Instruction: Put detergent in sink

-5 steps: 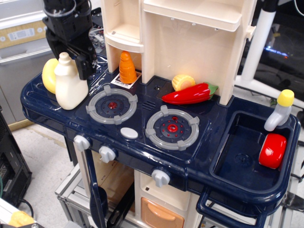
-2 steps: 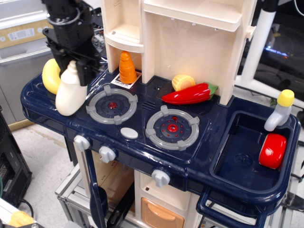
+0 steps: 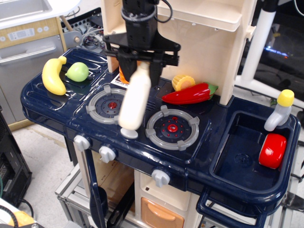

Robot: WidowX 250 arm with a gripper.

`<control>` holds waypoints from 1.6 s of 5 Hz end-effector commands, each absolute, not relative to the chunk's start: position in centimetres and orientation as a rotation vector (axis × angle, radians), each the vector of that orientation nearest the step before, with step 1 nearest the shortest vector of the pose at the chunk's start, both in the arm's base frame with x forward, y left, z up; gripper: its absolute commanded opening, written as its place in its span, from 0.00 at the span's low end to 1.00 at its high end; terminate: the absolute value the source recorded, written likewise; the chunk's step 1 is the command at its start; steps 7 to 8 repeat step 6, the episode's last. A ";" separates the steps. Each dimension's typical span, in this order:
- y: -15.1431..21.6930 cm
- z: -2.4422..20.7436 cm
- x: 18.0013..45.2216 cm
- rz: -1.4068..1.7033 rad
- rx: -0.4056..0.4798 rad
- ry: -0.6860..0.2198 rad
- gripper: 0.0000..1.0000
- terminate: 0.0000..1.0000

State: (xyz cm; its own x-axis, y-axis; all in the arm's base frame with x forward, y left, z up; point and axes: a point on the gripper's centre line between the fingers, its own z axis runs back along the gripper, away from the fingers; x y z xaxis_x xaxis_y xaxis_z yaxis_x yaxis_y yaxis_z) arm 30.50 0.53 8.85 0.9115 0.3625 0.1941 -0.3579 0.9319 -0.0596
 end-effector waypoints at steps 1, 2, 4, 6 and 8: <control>-7.6 10.0 32.6 0.504 -0.101 -0.311 0.00 0.00; -12.5 11.8 33.1 0.542 -0.155 -0.302 0.00 0.00; -17.1 11.5 33.3 0.538 -0.148 -0.319 0.00 0.00; -13.3 10.1 32.0 0.403 -0.095 -0.310 0.00 1.00; -13.3 10.1 32.0 0.403 -0.095 -0.310 0.00 1.00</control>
